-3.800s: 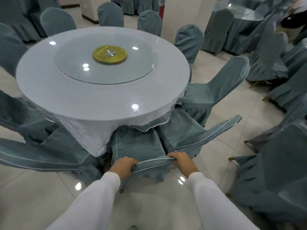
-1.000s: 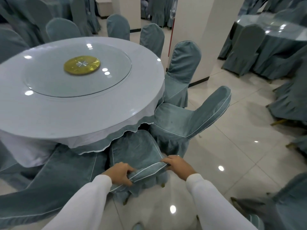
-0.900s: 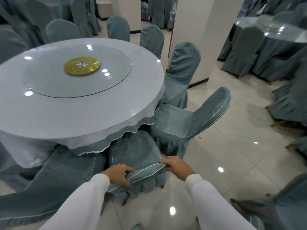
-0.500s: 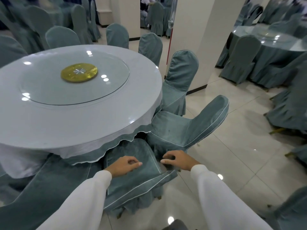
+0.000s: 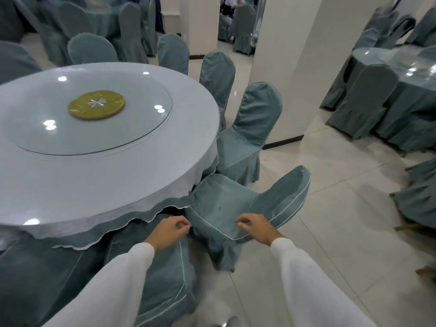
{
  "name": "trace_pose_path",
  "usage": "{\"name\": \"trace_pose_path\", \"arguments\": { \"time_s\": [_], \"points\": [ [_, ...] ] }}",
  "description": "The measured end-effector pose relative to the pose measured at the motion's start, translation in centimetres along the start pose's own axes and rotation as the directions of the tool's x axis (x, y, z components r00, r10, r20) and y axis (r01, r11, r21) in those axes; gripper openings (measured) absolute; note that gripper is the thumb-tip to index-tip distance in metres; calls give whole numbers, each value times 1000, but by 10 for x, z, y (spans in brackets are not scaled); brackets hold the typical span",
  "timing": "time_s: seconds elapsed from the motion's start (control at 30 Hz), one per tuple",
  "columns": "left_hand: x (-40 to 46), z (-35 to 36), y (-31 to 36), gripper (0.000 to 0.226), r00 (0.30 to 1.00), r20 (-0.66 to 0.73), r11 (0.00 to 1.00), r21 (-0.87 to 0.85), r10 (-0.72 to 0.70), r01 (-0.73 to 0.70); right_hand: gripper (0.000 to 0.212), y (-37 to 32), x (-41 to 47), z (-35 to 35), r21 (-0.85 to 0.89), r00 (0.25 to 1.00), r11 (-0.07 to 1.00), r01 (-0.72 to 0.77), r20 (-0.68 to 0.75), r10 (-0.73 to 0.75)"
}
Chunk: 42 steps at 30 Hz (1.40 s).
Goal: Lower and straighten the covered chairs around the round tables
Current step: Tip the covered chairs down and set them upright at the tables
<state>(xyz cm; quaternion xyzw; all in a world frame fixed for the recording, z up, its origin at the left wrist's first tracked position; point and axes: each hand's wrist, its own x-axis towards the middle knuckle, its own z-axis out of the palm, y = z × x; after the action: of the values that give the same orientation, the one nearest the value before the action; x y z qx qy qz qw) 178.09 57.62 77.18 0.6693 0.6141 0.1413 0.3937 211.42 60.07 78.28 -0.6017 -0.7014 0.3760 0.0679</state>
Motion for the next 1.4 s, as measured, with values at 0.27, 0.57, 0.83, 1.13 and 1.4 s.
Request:
{"name": "trace_pose_path", "arguments": {
  "time_s": [0.27, 0.57, 0.83, 1.13, 1.4],
  "points": [
    [78, 31, 69, 10, 997, -64, 998, -49, -35, 32, 18, 69, 56, -79, 7, 1000, 1000, 26, 0, -26],
    [146, 45, 92, 11, 996, -66, 998, -41, -52, 49, 19, 90, 121, -118, -15, 994, 995, 95, 64, -94],
    [215, 55, 126, 11, 994, -88, 990, -130, -72, 61, 19, 112, 165, -173, -49, 993, 993, 103, 55, -101],
    [265, 106, 191, 11, 978, -153, 983, -139, -139, 118, 19, 183, 211, -245, -141, 976, 973, 184, 147, -163],
    [257, 194, 288, 58, 950, 59, 925, -216, -307, 312, 47, 267, 205, -304, -174, 912, 943, 284, 352, -210]
  ]
}}
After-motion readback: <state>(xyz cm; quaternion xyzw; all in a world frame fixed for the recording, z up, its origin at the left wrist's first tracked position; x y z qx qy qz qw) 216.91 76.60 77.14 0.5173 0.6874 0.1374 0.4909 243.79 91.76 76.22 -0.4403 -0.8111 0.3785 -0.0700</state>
